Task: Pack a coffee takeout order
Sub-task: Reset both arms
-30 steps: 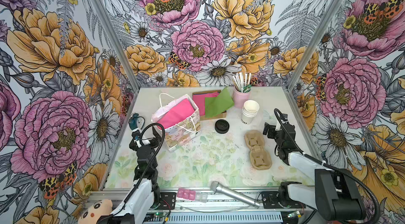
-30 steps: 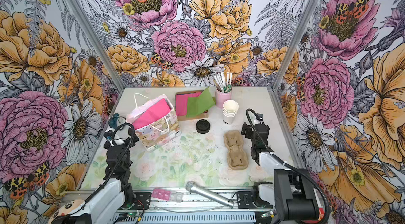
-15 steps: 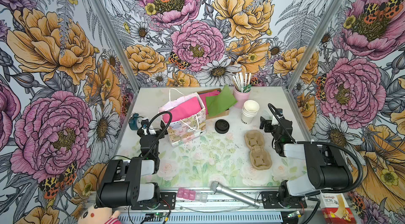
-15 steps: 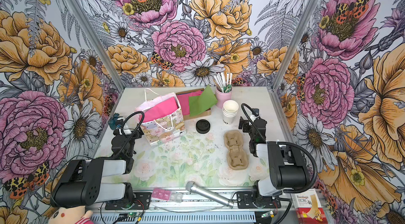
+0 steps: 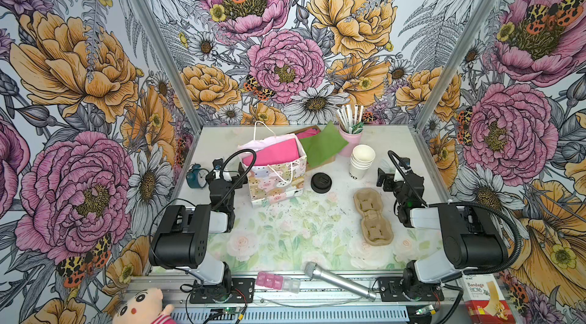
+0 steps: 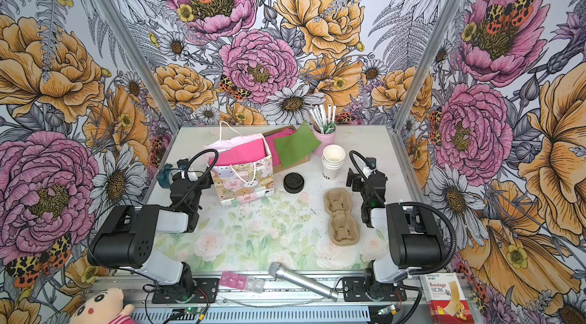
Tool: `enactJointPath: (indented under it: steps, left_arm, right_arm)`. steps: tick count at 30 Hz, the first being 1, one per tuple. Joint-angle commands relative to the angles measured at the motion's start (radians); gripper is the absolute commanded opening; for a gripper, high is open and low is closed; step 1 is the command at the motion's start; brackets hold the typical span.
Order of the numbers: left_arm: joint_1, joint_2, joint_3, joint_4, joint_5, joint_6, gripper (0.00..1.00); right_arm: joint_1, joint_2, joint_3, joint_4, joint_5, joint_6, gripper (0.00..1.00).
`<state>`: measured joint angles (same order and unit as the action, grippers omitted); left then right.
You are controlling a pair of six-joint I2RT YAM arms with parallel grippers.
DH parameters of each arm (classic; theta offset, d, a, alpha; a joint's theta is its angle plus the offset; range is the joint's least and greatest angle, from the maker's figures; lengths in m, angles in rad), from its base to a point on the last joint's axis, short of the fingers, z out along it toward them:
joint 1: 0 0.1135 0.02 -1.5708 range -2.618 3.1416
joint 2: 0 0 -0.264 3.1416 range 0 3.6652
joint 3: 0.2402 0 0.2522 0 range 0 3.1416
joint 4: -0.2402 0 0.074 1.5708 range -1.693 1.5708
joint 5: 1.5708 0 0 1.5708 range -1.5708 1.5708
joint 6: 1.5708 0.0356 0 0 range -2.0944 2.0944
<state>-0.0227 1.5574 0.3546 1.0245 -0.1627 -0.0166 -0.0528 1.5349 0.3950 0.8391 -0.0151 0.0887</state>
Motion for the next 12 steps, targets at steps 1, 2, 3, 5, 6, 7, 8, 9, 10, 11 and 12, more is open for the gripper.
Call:
enactJointPath:
  steps: [1,2,3,5,6,7,8,9,10,11,12]
  left_arm:
    - [-0.016,-0.004,0.002,-0.034,-0.04,0.045,0.99]
    - [-0.028,-0.005,-0.004,-0.025,-0.071,0.055,0.99]
    - [-0.032,-0.002,-0.01,-0.011,-0.077,0.059,0.99]
    - [-0.027,-0.003,0.0,-0.034,-0.072,0.054,0.99]
    - [-0.018,-0.004,0.008,-0.046,-0.065,0.046,0.99]
    - [-0.006,-0.005,0.015,-0.065,-0.055,0.035,0.99]
    - [0.01,-0.005,0.02,-0.077,-0.013,0.023,0.99]
    - [0.018,-0.006,0.02,-0.078,-0.001,0.017,0.99]
    - [0.017,-0.007,0.02,-0.078,-0.003,0.017,0.99]
    - [0.011,-0.008,0.018,-0.075,-0.015,0.022,0.99]
    - [0.002,-0.006,0.016,-0.069,-0.032,0.028,0.99]
  right_arm:
    - [-0.004,0.002,-0.017,0.063,0.049,0.019,1.0]
    - [-0.001,0.002,-0.018,0.061,0.05,0.02,1.0]
    - [-0.002,0.002,-0.017,0.062,0.05,0.02,0.99]
    - [-0.002,0.002,-0.017,0.062,0.05,0.02,1.0]
    - [-0.002,0.002,-0.017,0.061,0.051,0.02,1.0]
    - [-0.001,0.002,-0.017,0.06,0.052,0.02,1.0]
    - [-0.001,0.002,-0.016,0.061,0.052,0.02,1.0]
    - [-0.001,0.002,-0.017,0.061,0.052,0.02,0.99]
    - [-0.001,0.002,-0.017,0.06,0.052,0.02,0.99]
    - [-0.001,0.002,-0.017,0.061,0.053,0.019,0.99]
    - [-0.002,0.002,-0.017,0.062,0.052,0.02,0.99]
